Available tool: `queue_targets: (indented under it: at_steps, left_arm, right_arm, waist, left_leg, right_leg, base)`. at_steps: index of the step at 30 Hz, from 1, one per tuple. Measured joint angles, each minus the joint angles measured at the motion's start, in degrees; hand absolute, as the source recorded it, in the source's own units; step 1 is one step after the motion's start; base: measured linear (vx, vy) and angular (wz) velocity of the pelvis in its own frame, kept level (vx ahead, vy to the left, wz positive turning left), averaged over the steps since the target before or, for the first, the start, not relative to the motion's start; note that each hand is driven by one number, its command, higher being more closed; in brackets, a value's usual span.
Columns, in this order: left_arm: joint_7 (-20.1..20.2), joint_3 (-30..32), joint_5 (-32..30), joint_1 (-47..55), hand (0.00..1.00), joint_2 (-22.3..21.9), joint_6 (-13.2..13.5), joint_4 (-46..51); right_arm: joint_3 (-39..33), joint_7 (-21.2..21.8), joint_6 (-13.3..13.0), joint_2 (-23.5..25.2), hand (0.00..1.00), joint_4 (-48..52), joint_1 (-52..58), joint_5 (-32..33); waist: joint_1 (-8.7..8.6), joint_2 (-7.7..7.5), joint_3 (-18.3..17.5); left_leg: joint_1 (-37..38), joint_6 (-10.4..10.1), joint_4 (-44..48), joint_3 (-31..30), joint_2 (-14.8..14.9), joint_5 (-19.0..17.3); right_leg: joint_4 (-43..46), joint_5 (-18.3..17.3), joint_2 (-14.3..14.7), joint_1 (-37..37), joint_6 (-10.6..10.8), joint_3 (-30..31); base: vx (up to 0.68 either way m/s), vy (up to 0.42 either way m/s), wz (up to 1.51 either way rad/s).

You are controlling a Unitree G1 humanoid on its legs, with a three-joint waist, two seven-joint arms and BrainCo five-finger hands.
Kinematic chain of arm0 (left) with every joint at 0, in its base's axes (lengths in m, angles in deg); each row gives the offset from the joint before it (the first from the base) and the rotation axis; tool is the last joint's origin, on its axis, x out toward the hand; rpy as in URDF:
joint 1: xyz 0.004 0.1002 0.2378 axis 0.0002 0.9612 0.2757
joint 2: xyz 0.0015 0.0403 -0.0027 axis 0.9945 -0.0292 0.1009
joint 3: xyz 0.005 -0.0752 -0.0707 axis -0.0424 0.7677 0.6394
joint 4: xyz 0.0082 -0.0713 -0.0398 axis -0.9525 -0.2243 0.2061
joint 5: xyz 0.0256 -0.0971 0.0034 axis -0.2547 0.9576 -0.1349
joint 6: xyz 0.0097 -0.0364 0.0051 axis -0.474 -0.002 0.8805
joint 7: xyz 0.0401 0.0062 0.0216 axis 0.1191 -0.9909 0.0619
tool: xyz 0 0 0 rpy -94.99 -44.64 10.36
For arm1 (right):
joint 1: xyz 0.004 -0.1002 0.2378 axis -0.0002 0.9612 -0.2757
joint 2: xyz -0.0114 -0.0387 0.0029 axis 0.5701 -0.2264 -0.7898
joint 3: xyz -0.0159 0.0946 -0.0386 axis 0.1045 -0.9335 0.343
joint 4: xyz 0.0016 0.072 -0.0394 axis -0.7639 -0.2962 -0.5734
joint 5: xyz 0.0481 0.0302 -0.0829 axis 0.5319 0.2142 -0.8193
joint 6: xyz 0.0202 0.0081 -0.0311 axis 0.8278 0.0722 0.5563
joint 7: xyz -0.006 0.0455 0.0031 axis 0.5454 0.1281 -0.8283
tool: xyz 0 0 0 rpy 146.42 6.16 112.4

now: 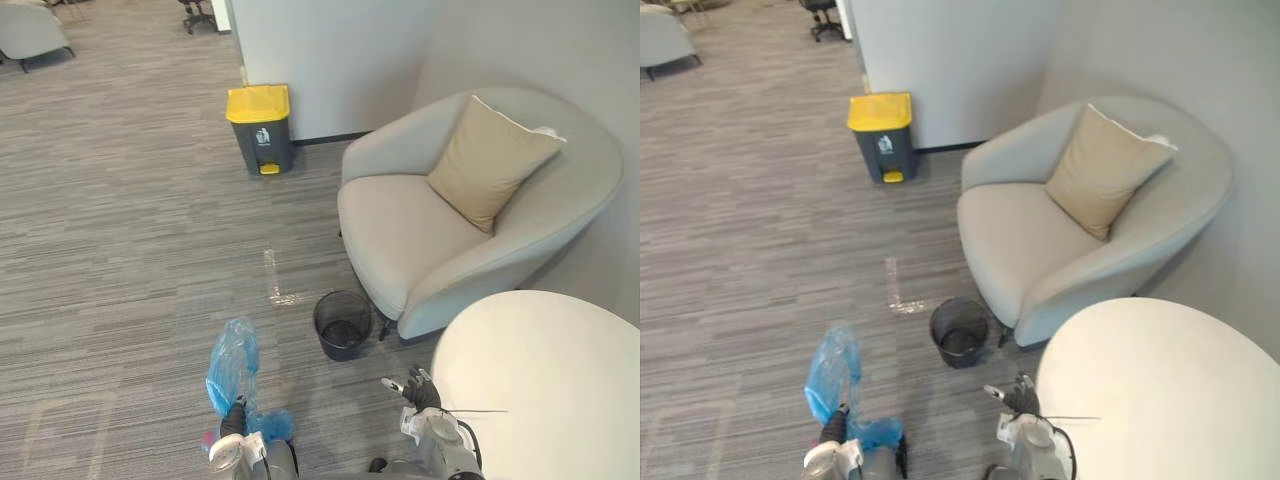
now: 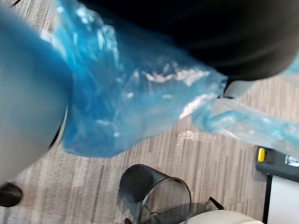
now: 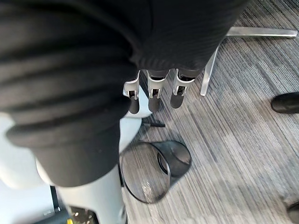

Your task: Gather rubbish on tea table into small bin, then transfer packed bag to large trash can.

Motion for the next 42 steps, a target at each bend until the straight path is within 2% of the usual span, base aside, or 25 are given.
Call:
queue_targets:
  at_steps: [1, 3, 9, 13, 14, 15, 16, 17, 18, 19, 20, 22, 25, 27, 28, 29, 30, 32, 33, 35, 36, 38, 40, 41, 42]
  left_arm:
    - [0.0, 0.0, -0.2, 0.0, 1.0, 0.4, 0.0, 0.0]
    - [-0.1, -0.1, -0.5, 0.2, 1.0, 1.1, 0.0, -0.4]
    - [-0.1, -2.3, -1.5, -0.3, 1.0, 3.3, 0.0, -4.7]
    - [-0.1, -2.1, -1.6, -0.4, 1.0, 5.8, 0.0, -6.2]
    - [-0.1, -2.2, -1.6, -0.4, 1.0, 6.6, 0.0, -6.6]
    - [-0.1, -2.3, -1.7, -0.5, 1.0, 6.9, 0.0, -7.2]
    - [-0.1, -2.2, -1.7, -0.6, 1.0, 6.9, -0.1, -7.5]
    - [-0.1, -2.3, -1.7, -0.4, 1.0, 6.9, -0.3, -7.8]
    - [-0.1, -2.2, -1.7, -0.5, 1.0, 6.8, -0.3, -7.8]
    - [-0.1, -2.1, -1.7, -0.2, 1.0, 6.8, -0.3, -7.7]
    - [-0.2, -1.4, -1.5, -0.2, 1.0, 6.7, -0.5, -7.6]
    - [-0.1, -1.2, -1.5, -0.2, 1.0, 6.7, -0.5, -7.5]
    - [-0.1, -1.0, -1.5, -0.8, 1.0, 6.0, -0.6, -7.5]
    - [-0.1, -0.8, -1.5, -1.6, 1.0, 5.3, -0.6, -7.1]
    - [0.0, -0.1, -2.0, -1.8, 1.0, 4.3, -0.5, -6.9]
    - [0.0, 0.0, -2.1, -1.8, 1.0, 3.7, -0.5, -6.8]
    - [0.0, 0.5, -2.1, -2.7, 1.0, 2.2, -0.9, -7.2]
    - [0.1, 0.8, -2.1, -3.1, 1.0, 0.3, -0.9, -6.5]
    - [0.1, 1.3, -2.1, -3.2, 1.0, 0.1, -0.9, -5.9]
    - [0.0, 1.4, -2.1, -3.0, 1.0, 0.6, -0.9, -5.6]
    - [0.0, 1.7, -2.1, -3.1, 1.0, 0.5, -0.9, -4.8]
    - [0.1, 1.6, -2.1, -3.2, 1.0, 0.0, -0.9, -3.9]
    - [0.0, 1.5, -2.1, -3.2, 1.0, 0.0, -0.7, -3.2]
    - [0.1, 1.2, -2.0, -2.8, 1.0, -0.3, -0.6, -3.4]
    - [-0.2, 1.8, -2.1, -4.1, 1.0, 0.8, -0.2, -3.4]
  right_arm:
    - [-1.2, -0.1, 0.1, 0.7, 0.0, -1.1, -0.1, -0.1]
    - [-1.7, 0.0, 0.1, 1.4, 0.0, -3.2, 0.9, -0.1]
    - [-3.8, -0.4, 0.3, 1.2, 0.0, -8.5, 0.5, -2.0]
    - [-4.6, -0.4, 0.6, 1.3, 0.0, -10.7, -0.6, -2.4]
    - [-5.0, -0.4, 0.6, 1.3, 0.0, -10.7, -0.6, -2.6]
    - [-5.3, -0.4, 0.6, 0.9, 0.0, -10.7, -0.8, -2.6]
    - [-5.5, -0.4, 0.6, 0.5, 0.0, -10.7, -0.9, -2.7]
    - [-5.5, -0.5, 0.6, 0.3, 0.0, -10.3, -0.5, -3.3]
    - [-5.5, -0.5, 0.6, 0.6, 0.0, -10.2, 0.2, -3.8]
    - [-5.5, -0.5, 0.7, 0.8, 0.0, -10.2, 0.5, -3.8]
    - [-5.4, -0.3, 0.7, 1.4, 0.0, -10.0, 0.6, -3.8]
    - [-5.1, -0.1, 0.6, 2.0, 0.0, -9.9, 0.3, -3.8]
    - [-6.4, -0.2, 0.5, 2.0, 0.0, -9.8, 0.4, -3.6]
    - [-7.9, -0.3, 0.3, 2.0, 0.0, -9.7, 0.3, -3.6]
    - [-8.5, -0.4, 0.0, 2.0, 0.0, -9.7, 0.5, -3.6]
    - [-8.5, -0.5, 0.0, 2.0, 0.0, -9.5, 1.2, -3.6]
    - [-8.3, -0.5, 0.0, 1.3, 0.0, -9.5, 1.4, -3.5]
    - [-7.9, -0.5, 0.0, 0.6, 0.0, -8.1, 0.9, -3.5]
    - [-7.8, -0.6, 0.2, 0.8, 0.0, -8.2, -0.1, -3.0]
    - [-7.6, -0.7, 0.6, 1.4, 0.0, -8.3, -1.0, -1.5]
    - [-7.9, -0.8, 0.6, 2.1, 0.0, -8.3, -1.6, -1.3]
    - [-8.8, -1.3, 0.7, 2.2, 0.0, -8.3, -2.3, -1.3]
    - [-10.0, -1.9, 0.6, 2.5, 0.0, -8.1, -3.0, -1.3]
    - [-10.1, -2.2, 0.6, 2.4, 0.0, -8.0, -2.4, -1.3]
    - [-9.4, -2.1, 1.3, 2.2, 0.0, -8.9, -2.3, -1.4]
  waist:
    - [-0.01, -1.41, -0.2]
    - [-0.07, -3.11, -1.3]
    - [-0.36, -3.03, -1.8]
    - [-0.19, -4.52, -0.8]
    - [-0.14, -5.19, -0.6]
    - [-0.19, -5.51, -0.4]
    - [-0.58, -5.29, 0.3]
    - [-1.11, -4.54, 0.6]
    - [-1.62, -3.55, 1.0]
    - [-1.99, -3.77, 1.2]
    - [-1.7, -4.19, 1.0]
    - [-1.29, -4.37, 1.0]
    - [-1.5, -3.71, 1.3]
    - [-2.62, -3.51, 1.2]
    - [-3.54, -3.4, 0.9]
    - [-3.85, -3.77, -0.1]
    - [-3.9, -1.98, -0.8]
    - [-3.04, 0.21, -0.2]
    - [-2.3, 0.81, 0.3]
    - [-1.83, 0.2, 1.0]
    - [-1.5, -0.68, 1.5]
    - [-1.14, -0.84, 1.7]
    - [-0.65, -0.53, 1.5]
    - [0.06, 0.95, 1.2]
    - [-0.12, -1.37, 1.0]
  left_leg:
    - [0.5, 0.6, -3.3, -0.3, -2.4, 0.8]
    - [4.0, 1.0, -13.5, -1.6, -7.5, 4.8]
    - [9.6, 1.8, -25.7, -4.4, -12.2, 9.5]
    - [9.7, 3.7, -24.5, -4.5, -14.5, 8.4]
    - [9.6, 4.6, -23.2, -4.6, -15.5, 7.3]
    - [9.6, 5.4, -22.0, -5.4, -16.4, 6.0]
    - [9.7, 5.9, -20.8, -6.5, -16.3, 5.1]
    - [9.5, 6.3, -18.6, -8.3, -15.7, 3.5]
    - [10.2, 6.6, -16.5, -10.3, -15.0, 1.9]
    - [10.3, 7.1, -15.1, -11.4, -14.5, 0.4]
    - [10.4, 7.1, -13.7, -12.6, -14.0, -1.0]
    - [12.2, 7.5, -13.2, -14.1, -13.6, -3.1]
    - [15.5, 7.9, -13.0, -16.0, -13.5, -6.3]
    - [17.4, 7.0, -13.0, -18.9, -13.7, -8.5]
    - [18.7, 6.5, -11.8, -21.3, -13.7, -10.2]
    - [18.9, 4.7, -8.6, -22.1, -14.0, -12.1]
    - [12.9, 1.5, 5.5, -20.8, -12.4, -13.5]
    - [5.2, -4.6, 23.4, -16.3, -9.2, -9.1]
    - [2.8, -3.5, 29.4, -12.5, -6.7, -9.4]
    - [1.4, -0.9, 30.6, -8.8, -4.8, -11.2]
    - [-0.1, -0.1, 28.3, -7.1, -4.4, -12.4]
    - [-3.4, 0.8, 20.6, -5.6, -4.3, -12.7]
    - [-6.3, 1.8, 4.4, -6.8, -4.7, -5.2]
    - [-6.2, 1.2, -2.5, -8.8, -4.0, 6.6]
    - [-5.9, 2.0, -0.4, -7.7, -5.8, 4.9]
  right_leg:
    - [-0.7, 0.3, -1.1, 0.0, 1.1, -0.4]
    - [-4.5, 1.2, -3.4, 1.4, 1.9, -0.6]
    - [-9.7, 1.6, -3.7, 5.4, 2.1, -0.1]
    - [-8.6, 0.7, -5.8, 6.0, 2.6, -0.1]
    - [-7.3, -0.4, -7.0, 6.1, 2.2, -0.3]
    - [-4.3, -1.3, -8.3, 6.4, 0.8, 0.0]
    - [1.2, -0.4, -8.8, 5.1, 0.2, 1.1]
    - [9.7, 2.1, -8.7, 2.0, -3.5, 3.2]
    - [17.3, 4.7, -7.6, -1.6, -4.8, 6.3]
    - [20.4, 3.6, -6.3, -3.2, -3.5, 8.3]
    - [22.6, 0.5, -4.1, -4.8, -2.0, 9.5]
    - [22.7, -3.3, -0.4, -7.6, -0.5, 9.3]
    - [16.5, -3.9, 4.8, -11.3, 0.3, 8.2]
    - [11.1, -3.1, 7.5, -11.4, -1.0, 8.0]
    - [8.5, -1.6, 8.0, -10.6, -3.2, 6.8]
    - [5.0, 1.5, 8.0, -9.3, -4.1, 6.0]
    - [4.6, 0.4, 8.7, -7.6, -4.9, 4.0]
    - [0.4, -0.1, 10.2, -2.8, -5.8, 4.2]
    - [-2.4, -0.4, 11.1, 1.1, -6.2, 6.1]
    - [-5.9, -0.8, 10.8, 7.8, -6.8, 8.7]
    - [-6.4, -1.0, 10.1, 10.2, -7.2, 10.0]
    - [-5.9, -1.1, 8.5, 12.3, -7.3, 10.7]
    - [-2.6, -2.6, 6.9, 13.0, -4.7, 12.4]
    - [-1.0, -5.0, 7.3, 13.5, -1.1, 14.1]
    - [-0.6, -5.7, 4.9, 13.9, -0.5, 15.8]
  base:
    - [-0.01, 0.153, 0.57]
    - [-0.04, 0.163, 0.68]
    - [0.01, 0.1, 0.42]
    - [0.1, 0.08, 0.11]
    - [0.16, 0.095, 0.14]
    - [0.22, 0.105, 0.16]
    - [0.16, 0.074, 0.39]
    - [0.26, 0.112, 0.73]
    - [0.24, 0.088, 0.85]
    - [0.34, 0.07, 0.69]
    - [0.26, 0.007, 0.43]
    - [0.32, -0.005, 0.32]
    - [0.4, -0.025, 0.33]
    - [0.45, -0.077, 0.87]
    - [0.53, -0.11, 1.2]
    - [0.71, -0.123, 1.32]
    - [0.61, -0.087, 0.9]
    - [0.7, -0.066, 0.27]
    - [0.64, -0.036, -0.27]
    - [0.57, 0.001, -0.33]
    - [0.52, 0.036, -0.26]
    - [0.47, 0.111, -0.28]
    - [0.46, 0.182, -0.56]
    - [0.45, 0.222, -0.5]
    - [0.54, 0.27, -0.42]
